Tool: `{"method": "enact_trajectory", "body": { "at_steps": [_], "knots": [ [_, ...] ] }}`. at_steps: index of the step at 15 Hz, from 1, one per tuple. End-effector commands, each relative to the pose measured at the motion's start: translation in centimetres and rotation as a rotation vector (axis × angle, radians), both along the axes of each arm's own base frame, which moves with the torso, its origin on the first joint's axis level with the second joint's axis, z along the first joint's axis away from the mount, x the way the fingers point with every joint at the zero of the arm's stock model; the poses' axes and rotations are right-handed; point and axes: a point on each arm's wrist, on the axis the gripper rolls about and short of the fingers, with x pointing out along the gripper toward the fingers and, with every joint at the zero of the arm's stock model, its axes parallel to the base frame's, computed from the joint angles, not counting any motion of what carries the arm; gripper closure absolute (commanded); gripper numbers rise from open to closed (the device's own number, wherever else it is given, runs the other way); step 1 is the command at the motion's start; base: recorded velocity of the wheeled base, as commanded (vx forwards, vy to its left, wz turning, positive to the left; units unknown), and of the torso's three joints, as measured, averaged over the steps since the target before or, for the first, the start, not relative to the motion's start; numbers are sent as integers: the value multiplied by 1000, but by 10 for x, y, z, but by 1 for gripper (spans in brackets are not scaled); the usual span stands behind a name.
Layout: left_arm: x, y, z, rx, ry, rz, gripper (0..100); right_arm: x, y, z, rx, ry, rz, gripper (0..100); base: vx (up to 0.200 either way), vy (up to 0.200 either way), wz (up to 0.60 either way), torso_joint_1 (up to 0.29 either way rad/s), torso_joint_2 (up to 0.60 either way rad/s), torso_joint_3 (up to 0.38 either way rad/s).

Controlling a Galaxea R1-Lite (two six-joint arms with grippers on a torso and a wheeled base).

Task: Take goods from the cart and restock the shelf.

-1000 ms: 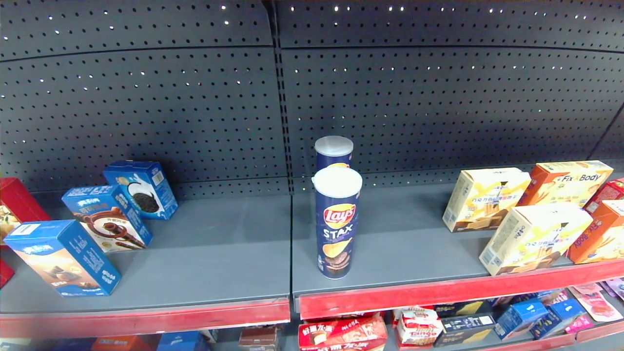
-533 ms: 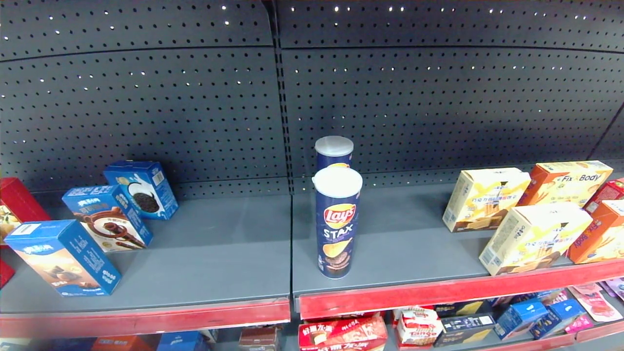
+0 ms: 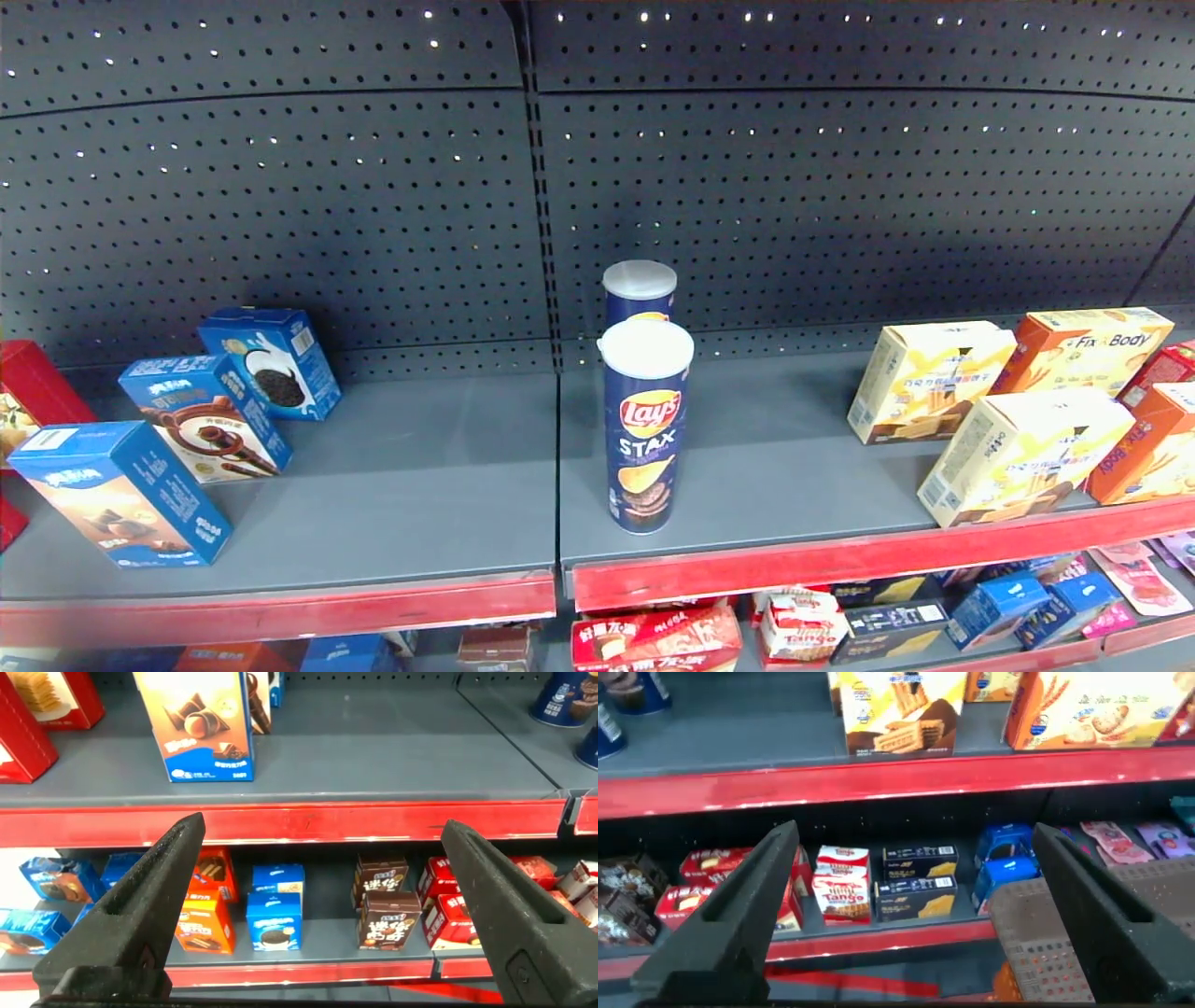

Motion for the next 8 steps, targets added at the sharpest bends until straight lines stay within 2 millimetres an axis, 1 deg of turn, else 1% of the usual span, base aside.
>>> {"method": "enact_trajectory", "body": {
  "at_steps": [1,8],
  "knots": [
    [0,0,0,-1,2,0,0,0,0,-1,-7,1,11,0,0,0,0,0,0,0],
    [0,0,0,-1,2,0,0,0,0,0,7,-1,23,0,0,0,0,0,0,0]
  ]
}}
